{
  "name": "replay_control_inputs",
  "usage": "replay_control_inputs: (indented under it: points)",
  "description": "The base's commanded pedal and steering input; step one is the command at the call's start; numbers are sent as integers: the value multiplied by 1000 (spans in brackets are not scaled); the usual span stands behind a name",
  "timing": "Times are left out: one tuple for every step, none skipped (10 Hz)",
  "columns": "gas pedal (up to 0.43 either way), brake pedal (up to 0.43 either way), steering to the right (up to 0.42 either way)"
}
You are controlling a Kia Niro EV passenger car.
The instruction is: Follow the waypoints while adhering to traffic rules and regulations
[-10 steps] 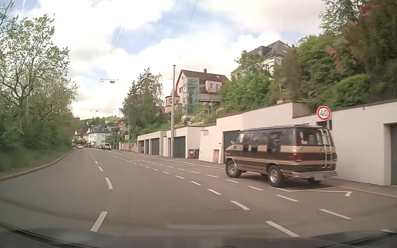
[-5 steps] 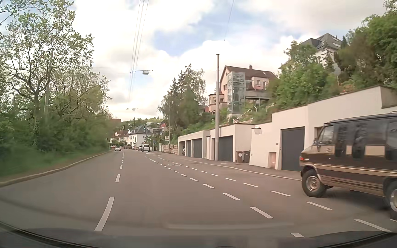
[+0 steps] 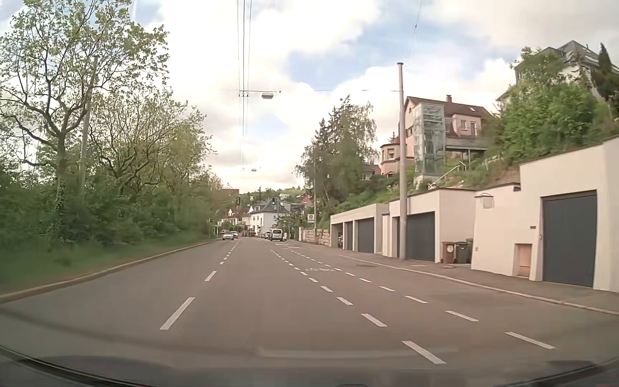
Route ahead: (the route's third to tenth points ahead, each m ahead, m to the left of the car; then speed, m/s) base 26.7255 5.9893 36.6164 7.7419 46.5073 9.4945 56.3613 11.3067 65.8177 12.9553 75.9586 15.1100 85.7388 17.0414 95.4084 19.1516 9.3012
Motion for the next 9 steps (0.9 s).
replay_control_inputs:
  points:
    - [110, 0, -110]
    - [110, 0, -95]
    - [110, 0, -86]
    - [110, 0, -75]
    - [110, 0, -64]
    - [110, 0, -50]
    - [110, 0, -39]
    - [110, 0, -29]
    - [110, 0, -20]
